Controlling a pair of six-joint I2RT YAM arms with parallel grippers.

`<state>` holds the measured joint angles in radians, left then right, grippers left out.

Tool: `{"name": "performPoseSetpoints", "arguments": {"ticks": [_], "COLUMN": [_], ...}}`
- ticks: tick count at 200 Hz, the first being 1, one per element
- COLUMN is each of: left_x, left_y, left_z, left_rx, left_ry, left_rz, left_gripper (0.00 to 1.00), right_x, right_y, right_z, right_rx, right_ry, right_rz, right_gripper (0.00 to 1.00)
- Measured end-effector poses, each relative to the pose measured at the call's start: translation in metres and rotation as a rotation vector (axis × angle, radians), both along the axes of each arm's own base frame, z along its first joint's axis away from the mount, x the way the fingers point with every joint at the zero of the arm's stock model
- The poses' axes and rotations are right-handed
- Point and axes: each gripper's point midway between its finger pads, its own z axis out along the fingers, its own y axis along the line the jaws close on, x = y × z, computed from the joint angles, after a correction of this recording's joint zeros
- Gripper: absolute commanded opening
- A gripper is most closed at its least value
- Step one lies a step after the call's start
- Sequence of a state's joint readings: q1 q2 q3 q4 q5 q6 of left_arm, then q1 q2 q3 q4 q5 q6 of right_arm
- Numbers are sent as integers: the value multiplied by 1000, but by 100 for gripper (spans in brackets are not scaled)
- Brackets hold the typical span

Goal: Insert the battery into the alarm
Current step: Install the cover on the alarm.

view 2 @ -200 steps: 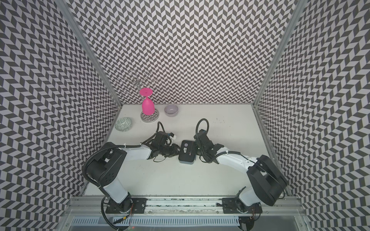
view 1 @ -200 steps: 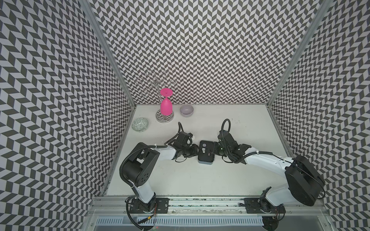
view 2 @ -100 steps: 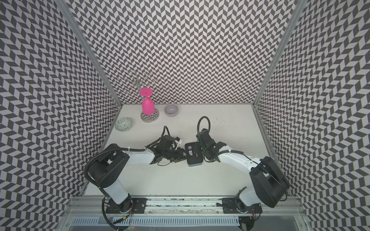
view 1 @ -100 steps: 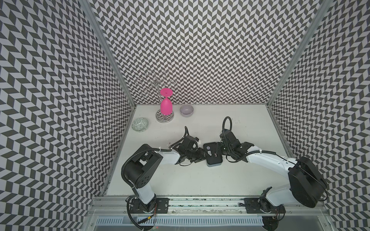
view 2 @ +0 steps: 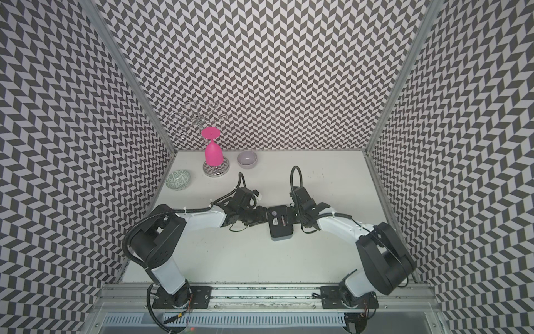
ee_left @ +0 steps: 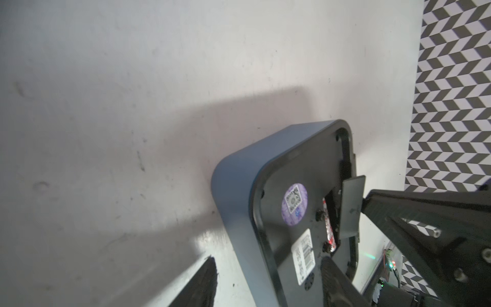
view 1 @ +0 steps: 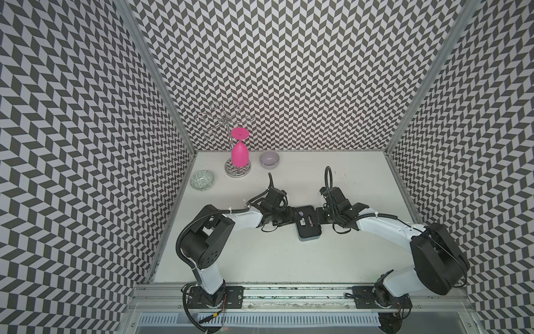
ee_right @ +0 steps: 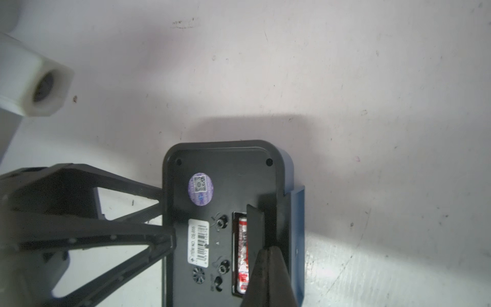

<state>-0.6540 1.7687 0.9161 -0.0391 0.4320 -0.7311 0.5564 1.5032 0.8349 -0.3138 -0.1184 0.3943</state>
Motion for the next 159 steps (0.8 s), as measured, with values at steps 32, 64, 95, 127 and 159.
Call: {"name": "performPoseSetpoints", "arguments": {"ticks": [32,64,95,127,159], "left_x": [2,3,4,4,4], "left_y": [1,1,1,1,1], "left_z": [-8,-9,-8,-8,-8], "left_rx": [30,41,43,44,44], "left_ry": [6,4,2,2,3], "left_rz": [-4,-9,-11,-11,-12], "left_gripper": [58,56,55,54,54], "right_x": [-1,-3,-5,-6,-8], "right_y": [5,8,9,9,10], "right_z": [-3,-6,-6,-6,-7], "right_rx": [15,21,27,40,51], "right_ry": [20,44,60,74,89], "right_rz": [49,74,76,63,53], "right_gripper": [0,0,0,0,0]}}
